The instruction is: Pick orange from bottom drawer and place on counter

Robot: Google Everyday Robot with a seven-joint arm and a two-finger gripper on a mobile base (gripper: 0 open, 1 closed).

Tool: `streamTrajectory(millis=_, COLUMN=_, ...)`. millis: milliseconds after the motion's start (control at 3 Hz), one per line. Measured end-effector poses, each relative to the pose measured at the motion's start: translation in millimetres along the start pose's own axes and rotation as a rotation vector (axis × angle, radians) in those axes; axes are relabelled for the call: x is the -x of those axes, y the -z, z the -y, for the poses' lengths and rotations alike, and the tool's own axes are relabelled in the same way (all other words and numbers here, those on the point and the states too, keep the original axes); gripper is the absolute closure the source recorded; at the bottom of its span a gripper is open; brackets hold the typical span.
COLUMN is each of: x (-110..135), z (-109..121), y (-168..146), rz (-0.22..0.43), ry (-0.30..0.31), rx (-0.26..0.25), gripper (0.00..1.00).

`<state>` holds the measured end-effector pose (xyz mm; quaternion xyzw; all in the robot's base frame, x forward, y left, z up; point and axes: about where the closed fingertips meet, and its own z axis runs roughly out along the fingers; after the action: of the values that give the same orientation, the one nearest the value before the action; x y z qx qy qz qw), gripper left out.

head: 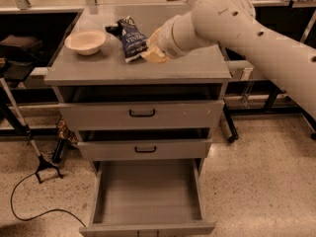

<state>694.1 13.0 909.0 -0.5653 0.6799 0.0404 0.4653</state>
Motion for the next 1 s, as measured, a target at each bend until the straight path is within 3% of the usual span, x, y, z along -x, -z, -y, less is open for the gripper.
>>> streamTrajectory(millis=667, x=-3.1, z=27.6, y=-52.6, rz=0.027, ry=-0.044, rx=-0.032, gripper=1.0)
streamTrajectory(millis=1000, x=-10.6, z=31.4, y=-75.7, rz=0.014, ry=-0.056, rx=-0.016, gripper=0.82)
